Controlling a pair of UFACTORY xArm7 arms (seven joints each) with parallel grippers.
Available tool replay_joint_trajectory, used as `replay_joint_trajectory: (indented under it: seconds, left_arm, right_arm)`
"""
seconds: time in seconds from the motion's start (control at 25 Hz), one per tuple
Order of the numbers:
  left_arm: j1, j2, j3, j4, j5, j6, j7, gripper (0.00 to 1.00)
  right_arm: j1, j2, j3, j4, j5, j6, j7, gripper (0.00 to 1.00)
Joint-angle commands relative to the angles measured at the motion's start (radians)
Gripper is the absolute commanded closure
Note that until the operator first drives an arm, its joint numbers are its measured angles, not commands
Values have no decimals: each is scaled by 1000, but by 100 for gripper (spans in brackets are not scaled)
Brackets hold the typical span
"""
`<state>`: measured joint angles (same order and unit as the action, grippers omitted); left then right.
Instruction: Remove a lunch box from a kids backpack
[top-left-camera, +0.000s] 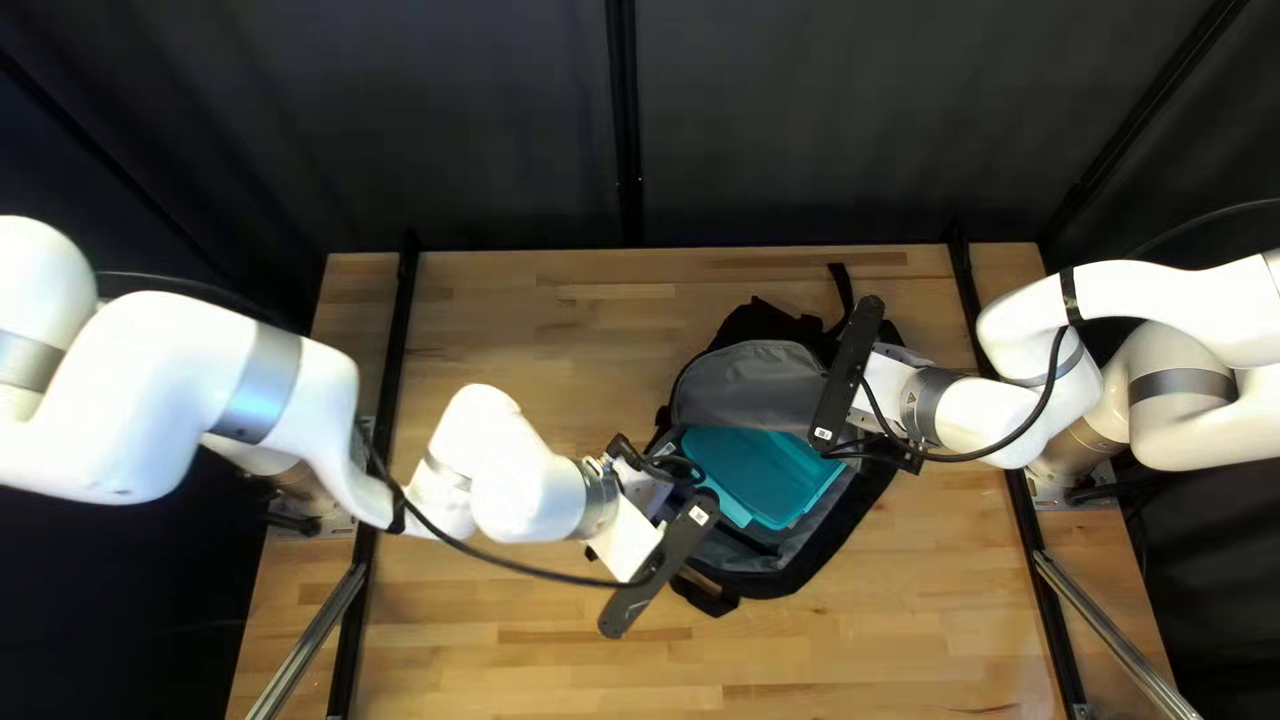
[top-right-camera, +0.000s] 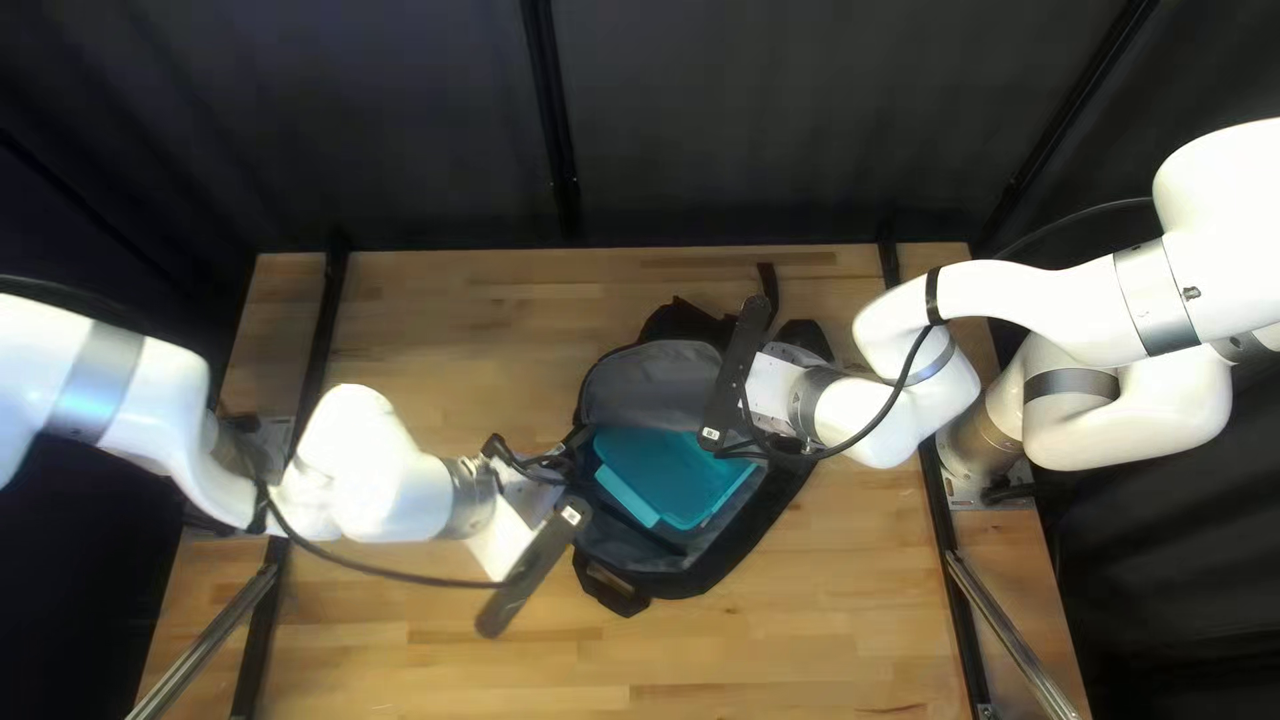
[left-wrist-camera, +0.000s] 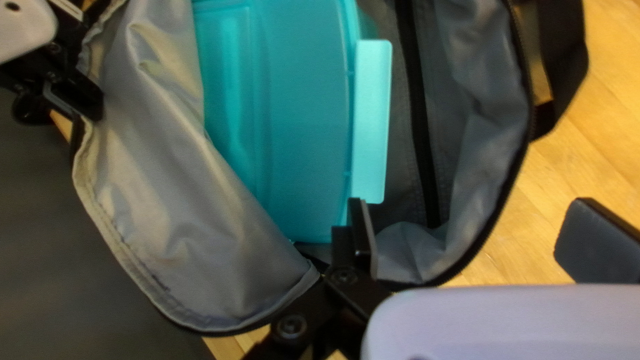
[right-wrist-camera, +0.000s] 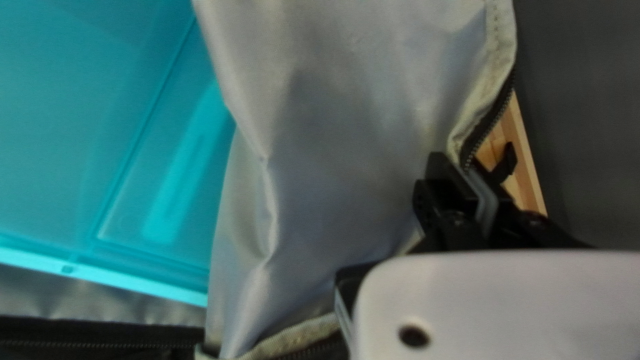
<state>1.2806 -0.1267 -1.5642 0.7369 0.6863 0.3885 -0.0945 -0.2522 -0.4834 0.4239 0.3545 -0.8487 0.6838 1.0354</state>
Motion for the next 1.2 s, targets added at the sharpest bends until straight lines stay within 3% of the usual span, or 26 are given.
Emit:
replay_joint_trajectory:
  seconds: [0.04, 0.16, 0.28, 0.4, 0.52, 0.84, 1.2]
  left_arm:
    - [485, -164, -466, 112, -164, -23, 109, 0]
    - [576, -206, -556, 154, -184, -4, 143, 0]
    - [613, -250, -593, 194, -228, 16, 188, 0]
    - [722, -311, -693, 253, -290, 18, 241, 0]
    - [763, -330, -728, 264, -318, 11, 261, 0]
    - [734, -312, -709, 251, -299, 37, 251, 0]
    - [720, -399, -690, 304, -253, 81, 256, 0]
  right_arm:
    - [0, 0, 0, 0, 0, 0, 0, 100]
    - [0, 0, 0, 0, 0, 0, 0, 100]
    - [0, 0, 0, 0, 0, 0, 0, 100]
    - [0, 0, 0, 0, 0, 0, 0, 100]
    - [0, 0, 0, 0, 0, 0, 0, 100]
    - [0, 0, 0, 0, 0, 0, 0, 100]
    - [0, 0, 0, 0, 0, 0, 0, 100]
